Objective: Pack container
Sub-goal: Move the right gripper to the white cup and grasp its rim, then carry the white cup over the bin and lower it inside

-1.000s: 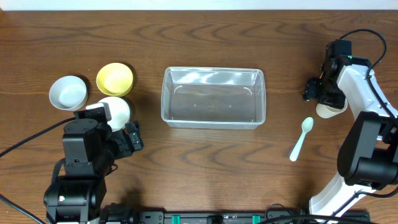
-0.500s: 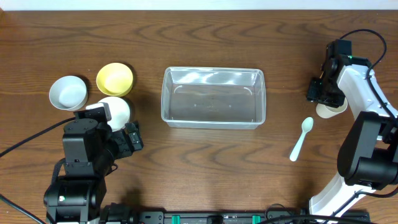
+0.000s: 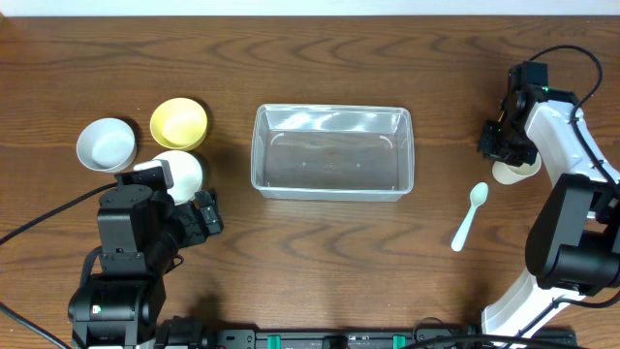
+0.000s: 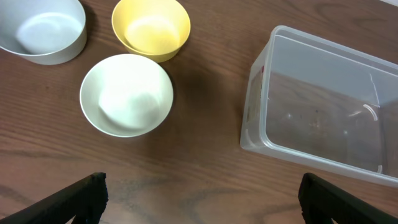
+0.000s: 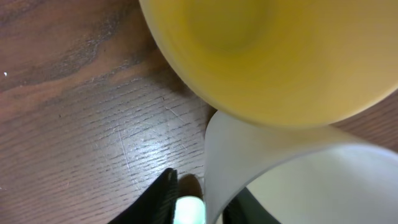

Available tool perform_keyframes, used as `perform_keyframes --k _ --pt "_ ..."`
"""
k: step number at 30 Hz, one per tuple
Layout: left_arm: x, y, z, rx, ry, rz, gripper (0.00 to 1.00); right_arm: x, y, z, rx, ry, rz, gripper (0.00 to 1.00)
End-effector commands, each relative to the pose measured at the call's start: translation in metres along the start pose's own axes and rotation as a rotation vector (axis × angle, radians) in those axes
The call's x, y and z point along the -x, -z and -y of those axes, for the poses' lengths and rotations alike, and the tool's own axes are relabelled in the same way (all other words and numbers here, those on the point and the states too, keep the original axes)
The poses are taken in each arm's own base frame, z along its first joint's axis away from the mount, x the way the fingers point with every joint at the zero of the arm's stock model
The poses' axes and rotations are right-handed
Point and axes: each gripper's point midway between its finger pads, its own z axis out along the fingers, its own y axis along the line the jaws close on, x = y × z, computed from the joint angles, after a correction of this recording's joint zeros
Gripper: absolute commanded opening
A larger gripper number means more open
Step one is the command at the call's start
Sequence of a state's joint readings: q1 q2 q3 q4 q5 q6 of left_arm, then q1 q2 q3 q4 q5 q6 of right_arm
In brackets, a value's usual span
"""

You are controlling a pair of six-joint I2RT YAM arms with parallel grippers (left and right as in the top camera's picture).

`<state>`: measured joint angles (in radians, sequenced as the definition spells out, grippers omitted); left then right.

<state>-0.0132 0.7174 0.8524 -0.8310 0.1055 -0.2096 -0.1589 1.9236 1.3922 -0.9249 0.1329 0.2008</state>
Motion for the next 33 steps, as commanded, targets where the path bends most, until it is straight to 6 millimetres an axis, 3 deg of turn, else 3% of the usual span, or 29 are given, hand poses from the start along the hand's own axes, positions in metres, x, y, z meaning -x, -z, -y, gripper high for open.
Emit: perform_keyframes --k 1,6,11,25,30,33 --pt "0.007 0.005 0.002 -0.008 0.009 0.017 0.98 -0.001 -0.003 0.005 -0.019 -0.006 -0.006 0.22" --pt "0.007 0.005 0.002 -0.008 0.008 0.017 0.98 -0.001 -0.003 0.005 -0.019 -0.005 -0.006 0.2" --pt "0.007 0.005 0.002 -0.008 0.009 0.017 0.98 -0.001 -0.003 0.005 -0.019 -0.005 -0.007 0.05" --pt "0.007 0.005 0.002 -0.008 0.009 0.018 0.98 0.001 -0.001 -0.002 -0.013 0.02 0.007 0.01" --pt "0.007 0.005 0.002 -0.008 0.008 0.017 0.98 0.004 0.022 -0.027 0.049 0.159 0.056 0.01" --pt "0.007 0.005 0.002 -0.008 0.009 0.017 0.98 0.007 0.055 -0.048 0.089 0.235 0.124 0.01"
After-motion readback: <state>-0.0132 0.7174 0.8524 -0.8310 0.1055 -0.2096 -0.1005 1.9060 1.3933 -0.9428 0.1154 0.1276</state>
